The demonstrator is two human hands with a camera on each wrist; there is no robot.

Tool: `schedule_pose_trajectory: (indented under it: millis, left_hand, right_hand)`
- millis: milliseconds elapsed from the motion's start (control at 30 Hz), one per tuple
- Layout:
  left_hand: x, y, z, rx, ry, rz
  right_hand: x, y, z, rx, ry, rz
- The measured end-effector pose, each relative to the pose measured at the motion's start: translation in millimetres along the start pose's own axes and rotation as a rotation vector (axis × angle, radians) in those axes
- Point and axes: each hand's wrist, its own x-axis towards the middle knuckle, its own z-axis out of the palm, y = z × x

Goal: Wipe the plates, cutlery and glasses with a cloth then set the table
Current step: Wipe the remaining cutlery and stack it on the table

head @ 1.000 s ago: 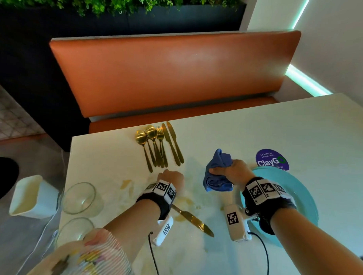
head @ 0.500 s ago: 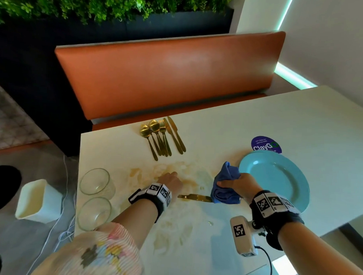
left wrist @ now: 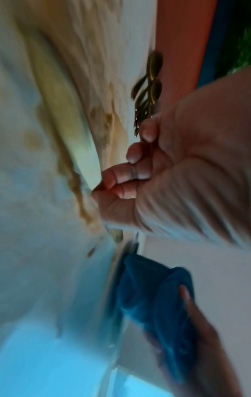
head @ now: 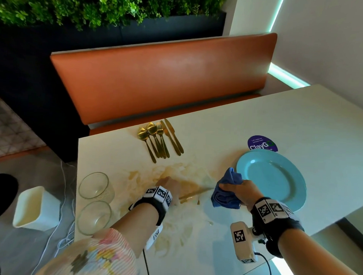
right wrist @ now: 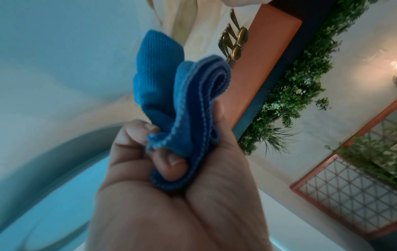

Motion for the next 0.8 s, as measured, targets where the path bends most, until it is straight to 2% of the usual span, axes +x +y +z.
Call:
schedule_pose_trajectory:
  millis: [167, 300, 367, 433, 500, 600, 700, 800]
  left_hand:
    - [-9.3, -1.1, -22.6, -0.423, 0.094, -0.061]
    - [-18.0, 12.1, -36.3, -0.662, 0.064, -0.006]
    - [-24.0, 22.3, -38.9, -0.729, 0.034, 0.048]
    - [-28.3, 32.9, -39.2, -0.692, 0.016, 0.093]
    - [-33.1, 39.5, -39.6, -0.663, 0.008, 0.112]
    - [-39.6, 40.3, -46.8, -0.74, 0.008, 0.102]
    - [-43.5, 39.4, -55.6, -0.784, 0.009, 0.095]
    - [-49.5, 37.7, -59.2, -0.72, 0.022, 0.112]
  right_hand:
    - [-1.1, -4.6, 7.5, 0.339, 0.003, 0.04]
    - [-13.8, -19.9, 23.9, 0.559, -0.136, 0.011]
    - [-18.3, -26.4, 35.6, 0.591, -0.193, -0.015]
    - [-21.2, -34.9, 45.5, 0.587, -0.212, -0.041]
    - [-19.1, -44.7, 49.0, 0.604, -0.148, -0.034]
    - [-7.2, -61.3, 42.1, 0.596, -0.039, -0.033]
    - [8.9, -76.9, 19.4, 0.618, 0.081, -0.016]
    - [23.7, -83.9, -12.3, 0.609, 0.199, -0.03]
